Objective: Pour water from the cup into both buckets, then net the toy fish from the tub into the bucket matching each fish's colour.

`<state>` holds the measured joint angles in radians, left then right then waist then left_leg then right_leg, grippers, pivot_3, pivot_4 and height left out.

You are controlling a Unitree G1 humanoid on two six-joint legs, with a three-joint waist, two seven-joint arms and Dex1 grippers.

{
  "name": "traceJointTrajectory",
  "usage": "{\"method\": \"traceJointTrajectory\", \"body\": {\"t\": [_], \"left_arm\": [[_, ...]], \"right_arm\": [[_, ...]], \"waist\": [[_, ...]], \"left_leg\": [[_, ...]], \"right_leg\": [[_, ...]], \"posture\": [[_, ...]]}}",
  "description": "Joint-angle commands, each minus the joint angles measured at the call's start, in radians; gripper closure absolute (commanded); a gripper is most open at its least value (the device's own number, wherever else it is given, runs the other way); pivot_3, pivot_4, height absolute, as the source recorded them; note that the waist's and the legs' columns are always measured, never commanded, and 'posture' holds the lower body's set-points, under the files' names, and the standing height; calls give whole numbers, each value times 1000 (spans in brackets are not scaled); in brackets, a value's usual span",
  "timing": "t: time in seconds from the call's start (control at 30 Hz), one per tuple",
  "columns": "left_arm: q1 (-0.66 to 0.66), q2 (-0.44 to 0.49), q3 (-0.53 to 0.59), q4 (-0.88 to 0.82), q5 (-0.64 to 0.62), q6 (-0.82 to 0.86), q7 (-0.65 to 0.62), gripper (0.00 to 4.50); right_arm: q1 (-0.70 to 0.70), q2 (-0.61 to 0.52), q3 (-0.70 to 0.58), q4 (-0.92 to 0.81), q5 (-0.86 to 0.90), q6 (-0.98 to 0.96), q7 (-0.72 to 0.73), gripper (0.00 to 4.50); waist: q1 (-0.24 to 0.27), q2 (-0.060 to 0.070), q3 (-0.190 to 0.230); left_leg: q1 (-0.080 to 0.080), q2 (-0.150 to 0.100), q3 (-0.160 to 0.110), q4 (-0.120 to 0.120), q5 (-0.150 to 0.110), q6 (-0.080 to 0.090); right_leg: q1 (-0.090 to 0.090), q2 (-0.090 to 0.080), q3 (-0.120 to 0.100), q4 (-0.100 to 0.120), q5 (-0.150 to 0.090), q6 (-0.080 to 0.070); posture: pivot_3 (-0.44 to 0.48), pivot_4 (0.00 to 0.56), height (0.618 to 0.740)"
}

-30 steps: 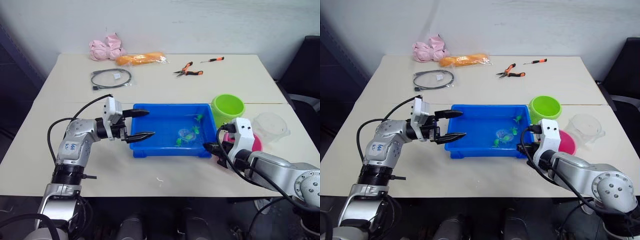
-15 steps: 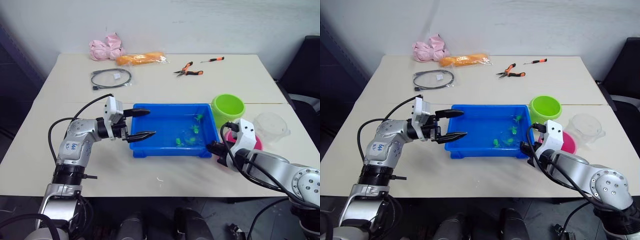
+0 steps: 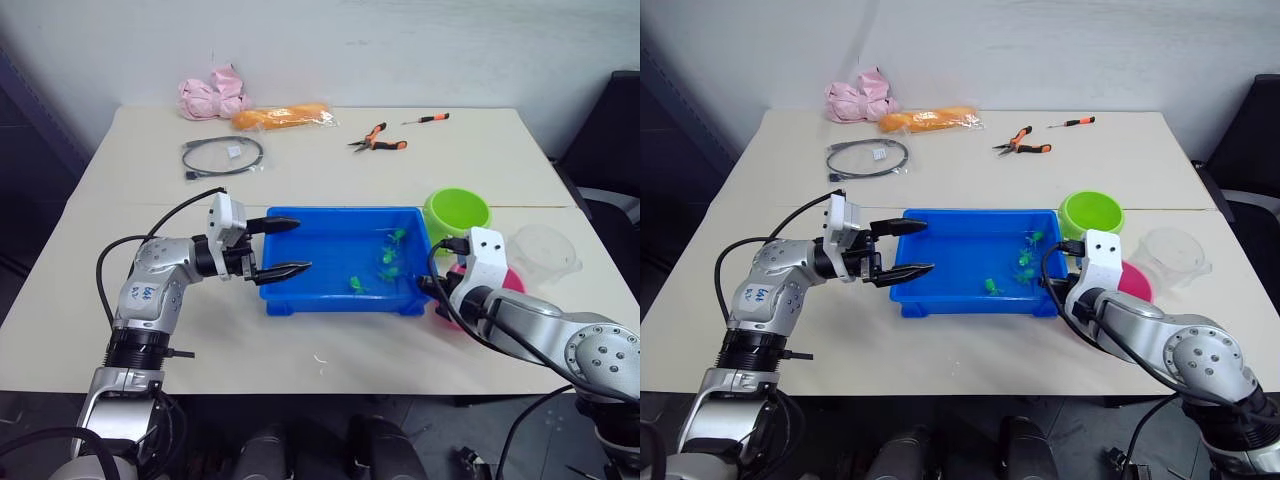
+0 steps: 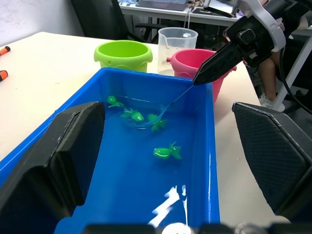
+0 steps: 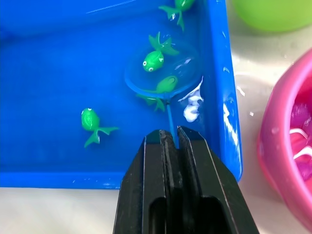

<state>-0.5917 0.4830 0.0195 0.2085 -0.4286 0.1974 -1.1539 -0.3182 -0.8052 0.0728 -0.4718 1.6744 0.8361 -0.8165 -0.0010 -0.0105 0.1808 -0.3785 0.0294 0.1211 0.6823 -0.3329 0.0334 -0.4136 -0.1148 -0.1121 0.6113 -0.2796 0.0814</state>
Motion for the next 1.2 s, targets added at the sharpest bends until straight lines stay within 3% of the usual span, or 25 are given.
{"method": "traceJointTrajectory", "body": {"t": [0.03,0.33,0.47,0.57,0.7,0.97,1.2], "left_arm": [[-14,6,14,-11,-5,-23,-6,30],[4,14,21,-12,-10,-41,-16,30],[2,13,22,-3,-10,-47,-20,30],[-7,9,26,13,-13,-53,-23,30],[-33,-28,31,17,-33,-17,13,30],[-128,-89,-1,6,8,44,138,30],[-141,-127,-9,-10,-6,75,150,30]], "right_arm": [[12,3,-4,-63,-92,23,109,4500],[100,-45,-62,-218,-389,2,474,4500],[162,-62,-129,-261,-438,-6,564,4500],[232,-28,-239,-295,-455,-79,655,4500],[353,-85,-409,-307,-508,-84,770,4500],[442,-148,-663,-136,-725,-142,986,4500],[360,-159,-592,59,-1001,-258,1073,4500]], "waist": [[0,0,0],[2,0,0],[3,0,0],[6,0,0],[17,0,0],[28,0,0],[22,0,0]], "left_leg": [[0,0,0,0,0,0],[-2,0,0,0,-1,2],[-4,0,-1,0,-1,2],[-5,-1,-1,0,-2,3],[-6,-1,-2,0,-2,3],[-7,-4,-2,1,-2,6],[-6,-5,0,1,-1,6]], "right_leg": [[0,0,0,0,0,0],[0,0,-1,0,1,1],[0,0,-2,-1,2,3],[-1,0,-3,-2,2,4],[-1,0,-4,-3,2,4],[-1,2,-4,-4,4,7],[-1,3,-3,-4,4,7]], "posture": [[0,150,740],[0,150,740],[0,150,740],[0,150,740],[0,150,740],[0,150,740],[0,150,740]]}}
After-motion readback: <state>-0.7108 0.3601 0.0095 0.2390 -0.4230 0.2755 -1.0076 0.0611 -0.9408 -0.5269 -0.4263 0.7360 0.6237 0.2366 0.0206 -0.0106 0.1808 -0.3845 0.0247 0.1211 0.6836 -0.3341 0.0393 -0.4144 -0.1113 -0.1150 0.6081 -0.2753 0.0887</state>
